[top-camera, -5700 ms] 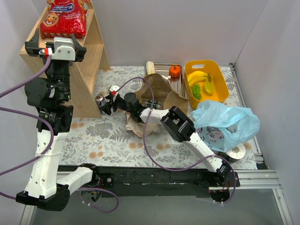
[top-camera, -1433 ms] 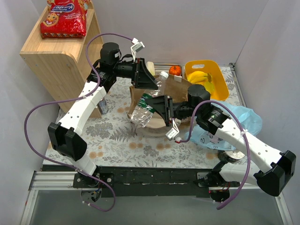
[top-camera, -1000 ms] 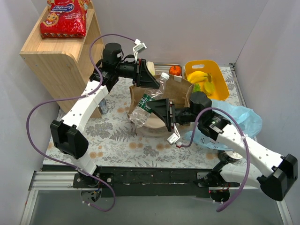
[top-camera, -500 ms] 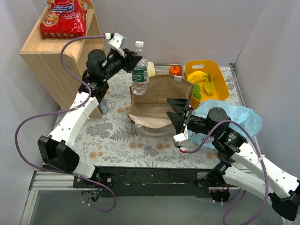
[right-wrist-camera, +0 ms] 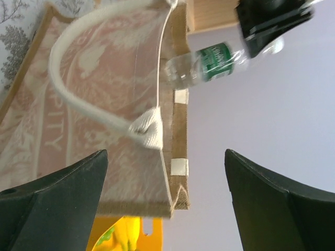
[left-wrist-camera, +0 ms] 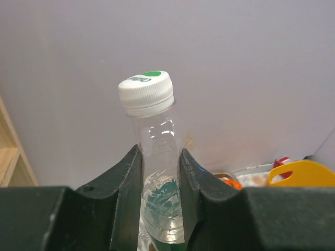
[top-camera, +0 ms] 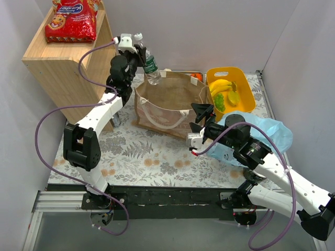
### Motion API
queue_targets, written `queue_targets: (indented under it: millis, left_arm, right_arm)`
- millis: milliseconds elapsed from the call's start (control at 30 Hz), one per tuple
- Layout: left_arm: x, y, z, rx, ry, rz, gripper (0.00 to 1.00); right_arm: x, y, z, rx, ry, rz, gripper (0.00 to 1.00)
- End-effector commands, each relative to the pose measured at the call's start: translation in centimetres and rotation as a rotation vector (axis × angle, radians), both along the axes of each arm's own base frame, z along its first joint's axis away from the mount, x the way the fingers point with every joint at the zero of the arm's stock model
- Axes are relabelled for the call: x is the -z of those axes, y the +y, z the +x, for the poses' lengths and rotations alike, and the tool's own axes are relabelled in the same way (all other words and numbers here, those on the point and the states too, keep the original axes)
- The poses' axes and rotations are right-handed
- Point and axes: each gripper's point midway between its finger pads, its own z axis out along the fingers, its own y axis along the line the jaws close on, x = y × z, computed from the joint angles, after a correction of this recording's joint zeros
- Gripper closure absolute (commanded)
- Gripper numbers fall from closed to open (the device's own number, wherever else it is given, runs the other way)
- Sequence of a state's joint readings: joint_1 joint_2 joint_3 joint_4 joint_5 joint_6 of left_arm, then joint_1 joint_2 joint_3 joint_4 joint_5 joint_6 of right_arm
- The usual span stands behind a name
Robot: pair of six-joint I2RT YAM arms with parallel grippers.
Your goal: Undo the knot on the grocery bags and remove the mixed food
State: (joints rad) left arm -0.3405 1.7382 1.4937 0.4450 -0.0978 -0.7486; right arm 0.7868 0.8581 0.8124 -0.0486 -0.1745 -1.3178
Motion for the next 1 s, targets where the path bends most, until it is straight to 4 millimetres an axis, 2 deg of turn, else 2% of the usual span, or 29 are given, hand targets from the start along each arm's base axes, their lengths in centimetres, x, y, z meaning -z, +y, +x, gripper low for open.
queue_targets:
  millis: [0, 100, 200, 233, 267, 300, 333, 400, 433, 467, 500, 533, 600, 633, 667, 700, 733, 800, 833, 867, 900, 933, 967]
  left_arm:
    - [-12.8, -0.9, -4.6, 0.170, -0.217, -0.146, 1.00]
    - [-15.1, -0.8, -5.7, 0.190, -0.237, -0.148, 1.00]
    - [-17.2, 0.3, -6.7, 0.164, -0.278, -0.119, 1.00]
    - [-17.5, 0.8, -6.8, 0.127, -0.306, -0.059, 1.00]
    - [-17.7, 1.4, -6.8, 0.088, -0.333, -0.022, 1.00]
    - [-16.9, 2.0, -6.5, 0.047, -0.334, 0.010, 1.00]
    - [-16.6, 3.7, -6.0, -0.051, -0.334, 0.012, 1.00]
    - [-16.2, 5.7, -5.7, -0.179, -0.365, 0.062, 1.00]
    - [-14.4, 7.1, -4.9, -0.268, -0.328, 0.062, 1.00]
    - [-14.1, 7.6, -4.8, -0.304, -0.339, 0.078, 1.00]
    - [-13.6, 7.9, -4.6, -0.321, -0.330, 0.086, 1.00]
    - [-12.1, 7.9, -4.1, -0.327, -0.302, 0.096, 1.00]
    - [-11.0, 7.8, -4.0, -0.315, -0.288, 0.089, 1.00]
    - [-9.2, 7.5, -3.6, -0.308, -0.258, 0.101, 1.00]
    - [-8.7, 7.5, -3.4, -0.307, -0.254, 0.094, 1.00]
    - [-7.7, 7.5, -3.1, -0.310, -0.240, 0.099, 1.00]
    - [-7.1, 7.7, -3.0, -0.322, -0.236, 0.099, 1.00]
    - [-4.9, 8.1, -2.4, -0.357, -0.209, 0.094, 1.00]
    - [-4.2, 8.3, -2.2, -0.367, -0.202, 0.098, 1.00]
    - [-3.2, 8.4, -2.2, -0.371, -0.207, 0.098, 1.00]
    - [-2.3, 8.4, -2.0, -0.380, -0.203, 0.102, 1.00]
    - [-1.5, 8.5, -1.8, -0.385, -0.196, 0.114, 1.00]
    - [-1.3, 8.6, -1.7, -0.395, -0.208, 0.109, 1.00]
  right_arm:
    - [2.0, -1.7, 1.5, 0.157, 0.133, 0.006, 0.02]
    - [3.3, -1.3, 1.0, 0.123, 0.160, -0.021, 0.02]
    - [1.6, 0.1, -0.5, 0.014, 0.157, 0.032, 0.02]
    - [0.2, 0.5, -0.8, -0.015, 0.153, 0.057, 0.02]
    - [0.0, 0.8, -1.2, -0.037, 0.181, 0.068, 0.02]
    - [-0.2, 1.4, -1.9, -0.083, 0.206, 0.070, 0.02]
    - [-0.8, 1.9, -2.2, -0.110, 0.222, 0.064, 0.02]
    - [0.3, 2.5, -3.3, -0.179, 0.263, 0.005, 0.02]
    - [0.6, 2.7, -3.3, -0.198, 0.264, -0.014, 0.02]
    - [0.8, 2.8, -3.5, -0.216, 0.259, -0.022, 0.02]
    - [0.8, 3.1, -3.9, -0.253, 0.236, -0.033, 0.02]
    - [1.2, 3.2, -3.9, -0.265, 0.245, -0.046, 0.02]
    - [1.2, 3.6, -4.1, -0.304, 0.268, -0.066, 0.02]
    - [2.9, 3.8, -4.2, -0.312, 0.333, -0.111, 0.02]
    - [2.6, 4.0, -4.1, -0.318, 0.346, -0.115, 0.02]
    - [3.2, 4.2, -4.1, -0.320, 0.376, -0.128, 0.02]
    - [4.6, 4.4, -3.8, -0.299, 0.450, -0.148, 0.02]
    - [5.3, 4.4, -2.9, -0.249, 0.494, -0.167, 0.11]
    - [6.3, 4.4, -2.4, -0.215, 0.536, -0.184, 0.19]
    - [7.0, 3.9, -1.9, -0.172, 0.552, -0.213, 0.42]
    - [6.2, 3.9, -1.6, -0.163, 0.543, -0.213, 0.53]
    - [6.4, 3.8, -1.5, -0.150, 0.561, -0.228, 0.63]
    - [6.4, 3.3, -1.9, -0.138, 0.587, -0.244, 0.78]
